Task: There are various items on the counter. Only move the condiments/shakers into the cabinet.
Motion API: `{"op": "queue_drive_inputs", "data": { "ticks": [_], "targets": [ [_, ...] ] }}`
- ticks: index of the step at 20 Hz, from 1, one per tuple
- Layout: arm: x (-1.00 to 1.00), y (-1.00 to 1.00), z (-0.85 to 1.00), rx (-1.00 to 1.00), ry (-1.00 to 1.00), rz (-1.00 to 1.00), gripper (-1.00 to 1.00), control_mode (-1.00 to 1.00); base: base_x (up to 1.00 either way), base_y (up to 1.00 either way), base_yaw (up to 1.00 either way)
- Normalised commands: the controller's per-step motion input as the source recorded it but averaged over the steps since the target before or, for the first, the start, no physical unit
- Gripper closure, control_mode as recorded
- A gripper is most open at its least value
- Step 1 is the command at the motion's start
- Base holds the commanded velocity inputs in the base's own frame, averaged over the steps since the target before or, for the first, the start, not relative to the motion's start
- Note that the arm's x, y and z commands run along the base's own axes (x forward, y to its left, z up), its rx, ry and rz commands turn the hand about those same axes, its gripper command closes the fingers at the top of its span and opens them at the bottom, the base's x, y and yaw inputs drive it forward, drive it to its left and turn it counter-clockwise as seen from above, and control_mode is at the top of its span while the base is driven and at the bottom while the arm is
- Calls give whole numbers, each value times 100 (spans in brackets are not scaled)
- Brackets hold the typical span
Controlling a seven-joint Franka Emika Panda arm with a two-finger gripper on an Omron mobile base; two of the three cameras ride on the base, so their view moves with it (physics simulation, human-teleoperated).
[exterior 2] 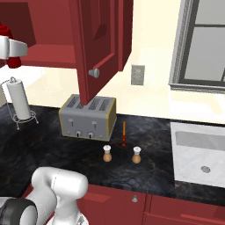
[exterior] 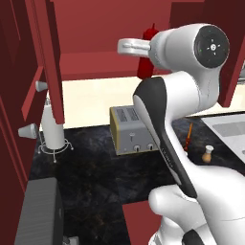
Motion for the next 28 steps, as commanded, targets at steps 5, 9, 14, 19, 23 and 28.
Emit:
{"op": "queue_drive_inputs", "data": {
  "ticks": [5, 9, 14, 19, 23, 28],
  "targets": [
    [36, 0, -2, -2, 0, 0, 100, -100, 0, 0, 0],
    [48, 0, -12, -2, 0, 0, 100, -100, 0, 0, 0],
    [57, 0, -13, -3, 0, 0, 100, -100, 0, 0, 0],
    [59, 0, -12, -3, 0, 0, 100, -100, 0, 0, 0],
    [61, 0, -12, -3, 0, 0, 100, -100, 0, 0, 0],
    [58, 0, -17, -1, 0, 0, 100, -100, 0, 0, 0]
  ]
}}
